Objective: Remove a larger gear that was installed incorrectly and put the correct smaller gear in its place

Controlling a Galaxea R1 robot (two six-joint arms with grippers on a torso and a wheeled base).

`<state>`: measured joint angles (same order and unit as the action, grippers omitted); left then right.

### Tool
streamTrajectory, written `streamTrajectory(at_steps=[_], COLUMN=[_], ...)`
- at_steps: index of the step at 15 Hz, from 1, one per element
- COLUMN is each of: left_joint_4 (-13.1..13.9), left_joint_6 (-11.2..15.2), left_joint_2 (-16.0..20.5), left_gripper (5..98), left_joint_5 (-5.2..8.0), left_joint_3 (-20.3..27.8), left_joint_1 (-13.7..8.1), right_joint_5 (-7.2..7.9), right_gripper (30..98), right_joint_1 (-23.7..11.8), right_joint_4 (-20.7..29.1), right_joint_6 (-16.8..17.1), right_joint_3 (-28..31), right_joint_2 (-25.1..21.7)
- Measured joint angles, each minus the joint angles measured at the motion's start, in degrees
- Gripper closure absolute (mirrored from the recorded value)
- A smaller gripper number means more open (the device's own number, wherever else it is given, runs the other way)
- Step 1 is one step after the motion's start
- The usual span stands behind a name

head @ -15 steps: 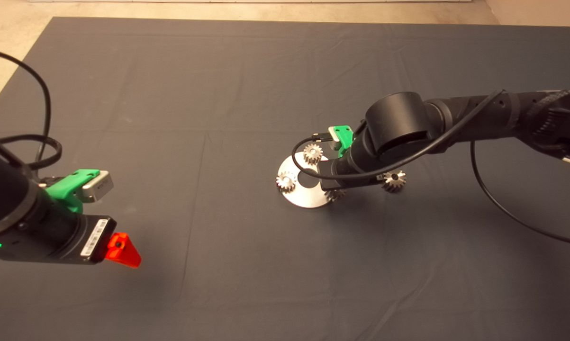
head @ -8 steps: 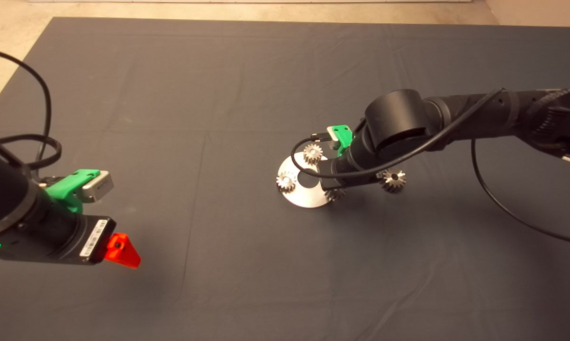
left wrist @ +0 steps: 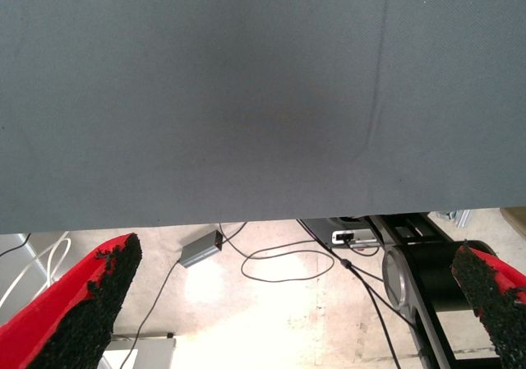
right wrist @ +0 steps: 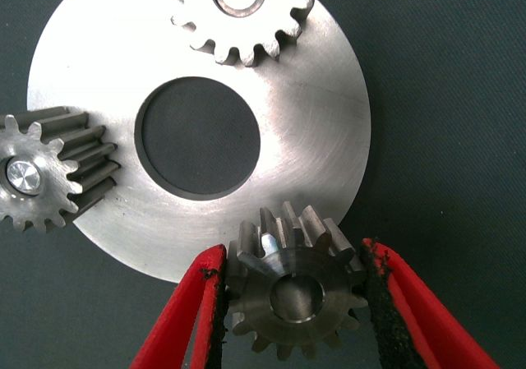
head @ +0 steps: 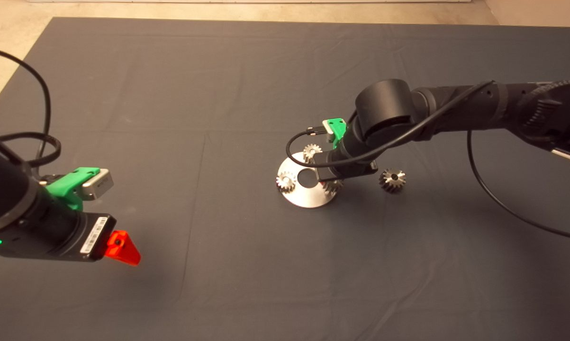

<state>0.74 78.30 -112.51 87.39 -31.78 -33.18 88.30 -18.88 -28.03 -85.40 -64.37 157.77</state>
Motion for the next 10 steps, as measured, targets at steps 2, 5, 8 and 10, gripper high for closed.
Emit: streamTrajectory(at_steps=[2,5,8,10], left_joint_4=[0.0,0.0,0.0,0.0], left_joint_6=[0.0,-0.2,-0.2,-0.2], left_joint_2=[0.1,0.1,0.1,0.1], left_gripper=[5.4,5.4,5.4,5.4], left_joint_5=[0.0,0.0,0.0,0.0], left_joint_3=[0.0,-0.1,-0.1,-0.1], left_joint_1=[0.0,0.0,0.0,0.0], right_joint_5=[0.04,-0.02,-0.04,-0.13], right_gripper=[90.3,90.2,90.1,90.1], right_joint_1=[0.0,0.0,0.0,0.0], right_joint_4=[0.0,-0.1,-0.1,-0.1], right_joint_6=[0.4,0.5,0.4,0.4], right_joint_3=[-1.0,-1.4,-1.4,-1.4], right_joint_2=[0.7,0.8,0.8,0.7])
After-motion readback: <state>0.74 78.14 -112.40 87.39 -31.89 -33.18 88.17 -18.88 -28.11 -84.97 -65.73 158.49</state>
